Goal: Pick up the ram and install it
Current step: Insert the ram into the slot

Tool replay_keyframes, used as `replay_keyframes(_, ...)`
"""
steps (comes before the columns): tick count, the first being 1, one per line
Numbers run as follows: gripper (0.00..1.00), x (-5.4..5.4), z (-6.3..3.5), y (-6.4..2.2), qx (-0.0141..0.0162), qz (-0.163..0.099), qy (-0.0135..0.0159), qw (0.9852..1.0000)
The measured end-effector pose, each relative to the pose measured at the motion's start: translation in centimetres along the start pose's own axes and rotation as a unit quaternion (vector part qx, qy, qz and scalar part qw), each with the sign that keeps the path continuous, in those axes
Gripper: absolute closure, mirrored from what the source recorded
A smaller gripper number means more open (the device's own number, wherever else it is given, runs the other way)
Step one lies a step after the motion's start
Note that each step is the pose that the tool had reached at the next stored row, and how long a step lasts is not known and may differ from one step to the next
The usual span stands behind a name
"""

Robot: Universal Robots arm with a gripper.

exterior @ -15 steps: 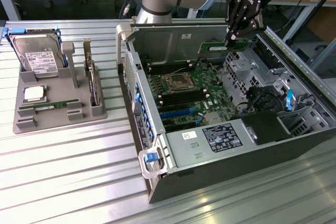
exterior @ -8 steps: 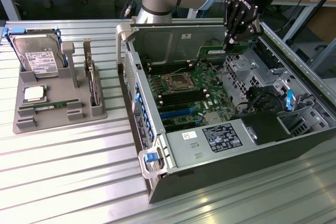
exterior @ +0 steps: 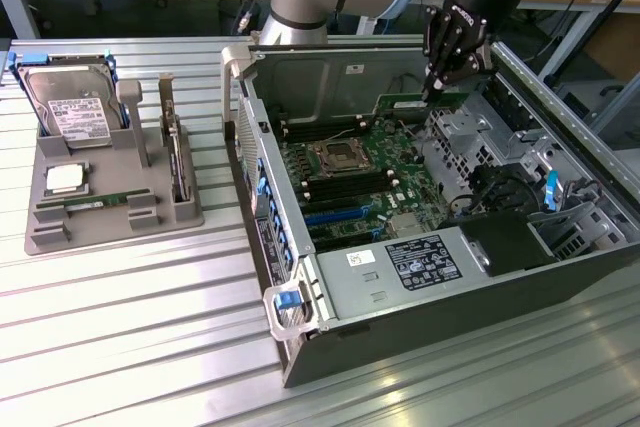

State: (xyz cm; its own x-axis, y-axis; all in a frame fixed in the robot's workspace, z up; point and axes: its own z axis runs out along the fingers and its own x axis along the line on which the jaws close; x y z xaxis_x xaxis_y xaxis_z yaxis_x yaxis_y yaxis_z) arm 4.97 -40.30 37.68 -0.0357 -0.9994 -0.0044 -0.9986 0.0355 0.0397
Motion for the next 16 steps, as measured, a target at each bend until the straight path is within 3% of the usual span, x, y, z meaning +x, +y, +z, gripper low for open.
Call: replay_keyframes(16, 0.87, 0.0, 1.48, -0.06, 0.0, 0.0, 0.0, 1.0)
